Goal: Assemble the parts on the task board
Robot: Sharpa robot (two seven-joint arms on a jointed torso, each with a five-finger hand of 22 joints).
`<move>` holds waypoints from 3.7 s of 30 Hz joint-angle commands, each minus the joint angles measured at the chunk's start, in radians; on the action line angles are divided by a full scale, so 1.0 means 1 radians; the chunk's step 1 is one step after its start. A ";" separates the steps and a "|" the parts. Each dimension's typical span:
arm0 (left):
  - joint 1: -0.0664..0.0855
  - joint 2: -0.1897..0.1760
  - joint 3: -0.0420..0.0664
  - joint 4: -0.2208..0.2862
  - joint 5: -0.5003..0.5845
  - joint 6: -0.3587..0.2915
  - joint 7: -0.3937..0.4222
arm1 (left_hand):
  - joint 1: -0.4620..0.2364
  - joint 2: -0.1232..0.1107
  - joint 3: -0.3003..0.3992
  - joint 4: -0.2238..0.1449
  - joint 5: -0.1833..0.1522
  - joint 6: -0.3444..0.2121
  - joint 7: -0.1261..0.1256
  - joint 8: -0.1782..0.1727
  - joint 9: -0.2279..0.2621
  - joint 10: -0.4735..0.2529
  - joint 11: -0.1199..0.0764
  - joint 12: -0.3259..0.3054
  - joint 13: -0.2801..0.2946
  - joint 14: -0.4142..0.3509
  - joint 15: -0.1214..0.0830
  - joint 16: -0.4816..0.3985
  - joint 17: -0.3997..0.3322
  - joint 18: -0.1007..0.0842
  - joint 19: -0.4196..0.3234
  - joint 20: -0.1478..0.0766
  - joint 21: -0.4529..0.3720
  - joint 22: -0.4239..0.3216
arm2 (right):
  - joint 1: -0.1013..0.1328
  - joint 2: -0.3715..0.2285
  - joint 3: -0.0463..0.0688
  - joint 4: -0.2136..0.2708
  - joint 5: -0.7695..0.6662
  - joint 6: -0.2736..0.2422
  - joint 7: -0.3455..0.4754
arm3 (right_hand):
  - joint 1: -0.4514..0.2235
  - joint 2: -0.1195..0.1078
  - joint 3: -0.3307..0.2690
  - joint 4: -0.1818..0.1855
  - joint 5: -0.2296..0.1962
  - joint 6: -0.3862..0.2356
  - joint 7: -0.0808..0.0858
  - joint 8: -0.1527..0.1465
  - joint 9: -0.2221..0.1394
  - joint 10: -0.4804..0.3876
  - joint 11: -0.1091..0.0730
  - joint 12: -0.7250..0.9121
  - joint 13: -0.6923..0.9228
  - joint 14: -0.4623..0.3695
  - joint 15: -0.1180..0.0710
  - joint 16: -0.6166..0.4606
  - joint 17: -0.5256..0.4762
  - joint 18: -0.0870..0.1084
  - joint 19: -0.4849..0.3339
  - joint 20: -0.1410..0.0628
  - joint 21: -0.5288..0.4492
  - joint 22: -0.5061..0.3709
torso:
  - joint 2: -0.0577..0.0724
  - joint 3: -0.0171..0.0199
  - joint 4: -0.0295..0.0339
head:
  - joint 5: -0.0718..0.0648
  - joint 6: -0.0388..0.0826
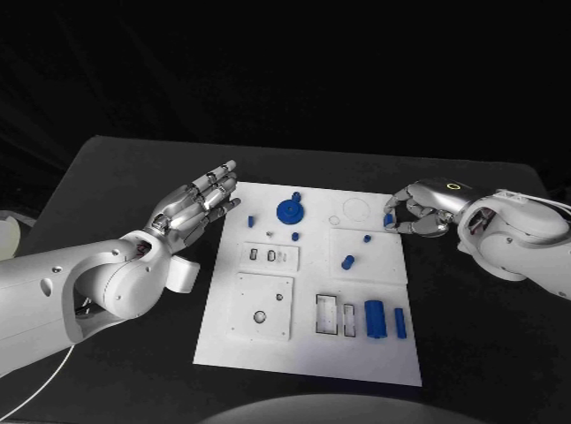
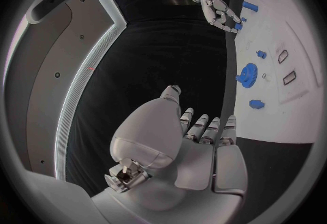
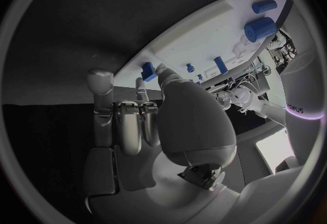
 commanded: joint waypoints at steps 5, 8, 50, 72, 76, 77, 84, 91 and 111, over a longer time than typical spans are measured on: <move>0.000 0.003 0.000 -0.002 0.001 0.030 -0.003 | 0.006 0.000 0.002 -0.006 0.004 0.001 0.006 0.005 0.001 -0.001 0.008 0.002 0.001 0.001 0.011 0.006 0.001 0.006 0.003 0.005 0.005 0.001 | -0.005 0.004 0.000 -0.001 -0.016 -0.014 -0.006 | 0.023 0.009 -0.001 -0.019 0.029 0.025 -0.001 0.034 0.027 0.105 -0.001 0.004 0.263 0.093 0.004 -0.007 0.212 -0.004 0.001 -0.002 -0.010 0.001 | 0.000 -0.0002 -0.0003 | 0.000 -0.001; 0.000 0.004 0.000 -0.003 0.001 0.033 -0.006 | 0.007 0.000 0.002 -0.007 0.004 0.003 0.006 0.005 0.002 -0.001 0.009 0.002 0.001 0.001 0.012 0.006 0.001 0.006 0.004 0.005 0.005 0.001 | -0.007 0.007 0.000 -0.003 -0.016 -0.013 -0.010 | 0.036 0.016 0.003 -0.036 0.081 0.029 -0.003 0.055 0.048 0.105 -0.002 0.004 0.263 0.092 0.003 -0.010 0.210 -0.003 0.002 -0.004 -0.017 0.001 | -0.001 0.0003 -0.0003 | 0.000 -0.003; -0.004 0.017 -0.001 -0.013 0.001 0.059 -0.019 | 0.012 0.001 0.012 -0.023 0.011 0.012 0.019 0.007 0.003 0.007 0.019 0.004 0.003 0.003 0.018 0.008 0.002 0.001 0.007 0.007 0.008 0.002 | 0.002 0.216 0.011 0.137 0.019 -0.054 -0.011 | 0.077 0.041 0.046 -0.101 0.152 0.092 -0.010 0.157 0.142 0.105 0.006 0.004 0.263 0.086 0.006 -0.036 0.179 0.000 0.007 -0.002 -0.064 -0.004 | -0.001 -0.0004 0.0013 | -0.007 -0.006; -0.004 0.023 -0.001 -0.017 0.001 0.066 -0.023 | 0.013 0.001 0.016 -0.029 0.014 0.012 0.019 0.007 0.003 0.013 0.023 0.005 0.005 0.004 0.020 0.009 0.002 -0.001 0.008 0.007 0.009 0.002 | -0.069 0.362 0.012 0.075 -0.054 0.062 -0.072 | 0.072 0.036 0.044 -0.102 0.157 0.089 -0.007 0.151 0.141 0.105 0.008 0.004 0.263 0.087 0.008 -0.036 0.180 0.001 0.006 -0.001 -0.072 -0.008 | 0.000 -0.0001 0.0004 | -0.003 -0.022; -0.004 0.024 -0.001 -0.019 0.001 0.068 -0.025 | 0.014 0.002 0.016 -0.030 0.015 0.013 0.020 0.007 0.003 0.014 0.023 0.005 0.005 0.004 0.020 0.009 0.002 -0.001 0.008 0.007 0.009 0.002 | -0.072 0.364 0.012 0.075 -0.055 0.062 -0.076 | 0.072 0.035 0.045 -0.104 0.162 0.089 -0.007 0.149 0.142 0.105 0.008 0.004 0.263 0.087 0.008 -0.035 0.180 0.001 0.007 -0.001 -0.073 -0.007 | 0.000 0.0002 0.0010 | -0.003 -0.024; -0.004 0.024 -0.001 -0.019 0.001 0.068 -0.025 | 0.014 0.002 0.017 -0.031 0.015 0.013 0.020 0.007 0.003 0.015 0.023 0.006 0.005 0.005 0.021 0.010 0.002 -0.001 0.008 0.007 0.009 0.002 | -0.072 0.364 0.012 0.076 -0.055 0.064 -0.078 | 0.073 0.035 0.045 -0.104 0.163 0.089 -0.007 0.149 0.142 0.105 0.008 0.004 0.263 0.087 0.008 -0.035 0.181 0.001 0.007 -0.001 -0.073 -0.007 | 0.000 0.0002 0.0009 | -0.002 -0.024; -0.004 0.027 -0.001 -0.020 0.001 0.071 -0.027 | 0.015 0.003 0.020 -0.035 0.017 0.013 0.020 0.007 0.003 0.016 0.024 0.006 0.006 0.006 0.023 0.011 0.003 -0.002 0.009 0.007 0.009 0.002 | -0.074 0.364 0.012 0.077 -0.058 0.071 -0.086 | 0.067 0.031 0.047 -0.107 0.164 0.075 0.000 0.134 0.139 0.105 0.013 0.004 0.263 0.085 0.011 -0.041 0.174 0.003 0.004 0.002 -0.087 -0.013 | -0.001 -0.0004 -0.0002 | -0.001 -0.029; -0.004 0.030 -0.001 -0.023 0.001 0.074 -0.028 | 0.016 0.003 0.022 -0.038 0.018 0.013 0.020 0.007 0.003 0.017 0.024 0.006 0.006 0.007 0.025 0.012 0.003 -0.004 0.009 0.007 0.009 0.003 | -0.075 0.365 0.012 0.075 -0.060 0.083 -0.089 | 0.045 0.027 0.045 -0.104 0.110 0.000 0.018 0.070 0.114 0.105 0.014 0.004 0.263 0.082 0.013 -0.050 0.164 0.007 -0.004 0.006 -0.117 -0.024 | -0.002 -0.0006 0.0009 | -0.001 -0.031; -0.005 0.036 -0.001 -0.031 0.001 0.078 -0.029 | 0.017 0.003 0.024 -0.041 0.019 0.012 0.020 0.007 0.003 0.017 0.025 0.006 0.006 0.007 0.026 0.012 0.003 -0.005 0.010 0.007 0.010 0.003 | -0.079 0.364 0.012 0.066 -0.057 0.083 -0.086 | 0.018 0.014 0.030 -0.100 0.035 -0.114 0.026 -0.027 0.051 0.100 0.019 -0.001 0.259 0.078 0.018 -0.061 0.151 0.012 -0.009 0.011 -0.160 -0.037 | -0.001 -0.0004 0.0006 | 0.000 -0.033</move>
